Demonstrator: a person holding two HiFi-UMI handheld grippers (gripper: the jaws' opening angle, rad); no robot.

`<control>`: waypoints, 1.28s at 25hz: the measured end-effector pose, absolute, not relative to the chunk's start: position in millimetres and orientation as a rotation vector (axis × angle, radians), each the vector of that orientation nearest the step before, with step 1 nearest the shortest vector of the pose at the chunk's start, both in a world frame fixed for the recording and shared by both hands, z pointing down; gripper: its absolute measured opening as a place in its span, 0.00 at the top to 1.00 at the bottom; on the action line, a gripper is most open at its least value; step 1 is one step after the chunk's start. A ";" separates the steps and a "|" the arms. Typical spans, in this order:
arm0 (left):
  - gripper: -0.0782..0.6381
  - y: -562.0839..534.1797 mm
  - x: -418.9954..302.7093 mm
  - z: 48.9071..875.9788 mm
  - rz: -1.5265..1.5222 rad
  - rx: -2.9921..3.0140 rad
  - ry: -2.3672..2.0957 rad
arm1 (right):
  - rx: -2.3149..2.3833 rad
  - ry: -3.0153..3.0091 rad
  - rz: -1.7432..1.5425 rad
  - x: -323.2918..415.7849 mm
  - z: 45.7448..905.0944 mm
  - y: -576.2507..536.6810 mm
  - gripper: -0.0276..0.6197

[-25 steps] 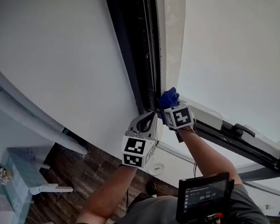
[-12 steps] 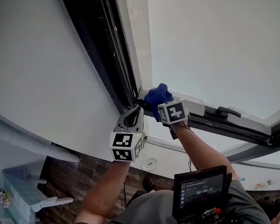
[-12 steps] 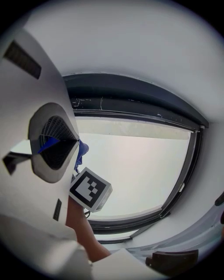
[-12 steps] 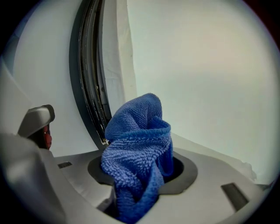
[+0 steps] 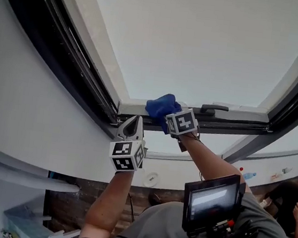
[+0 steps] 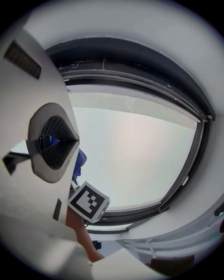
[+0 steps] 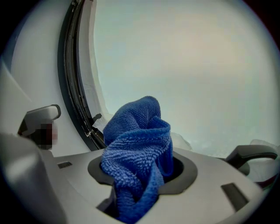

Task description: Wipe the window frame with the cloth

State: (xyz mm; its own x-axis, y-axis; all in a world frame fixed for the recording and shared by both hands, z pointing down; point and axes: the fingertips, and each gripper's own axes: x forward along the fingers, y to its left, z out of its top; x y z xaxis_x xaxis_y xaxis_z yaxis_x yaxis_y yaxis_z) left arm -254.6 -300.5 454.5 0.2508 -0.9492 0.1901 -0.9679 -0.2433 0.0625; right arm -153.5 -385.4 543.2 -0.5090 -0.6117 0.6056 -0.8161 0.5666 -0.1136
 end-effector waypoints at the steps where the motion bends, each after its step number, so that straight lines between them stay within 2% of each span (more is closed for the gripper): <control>1: 0.88 -302.4 -247.6 453.2 0.168 2.362 -1.805 | 1.161 -2.284 0.538 -144.3 542.9 -385.5 0.62; 18: 0.88 -326.6 -139.7 445.9 0.174 2.521 -1.590 | 1.329 -2.216 0.623 -29.0 538.2 -371.3 0.62; 32: 0.88 -330.9 -42.1 408.6 0.137 2.709 -1.351 | 1.565 -2.321 0.696 43.3 469.0 -310.6 0.62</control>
State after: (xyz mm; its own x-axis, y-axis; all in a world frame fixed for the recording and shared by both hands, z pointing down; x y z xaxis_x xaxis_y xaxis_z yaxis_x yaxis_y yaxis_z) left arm -42.1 -330.9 408.6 0.5996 -0.7896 0.1302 -0.7997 -0.5976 0.0586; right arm 43.3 -310.6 469.0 -0.3880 -0.7974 0.4622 -0.9201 0.3063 -0.2440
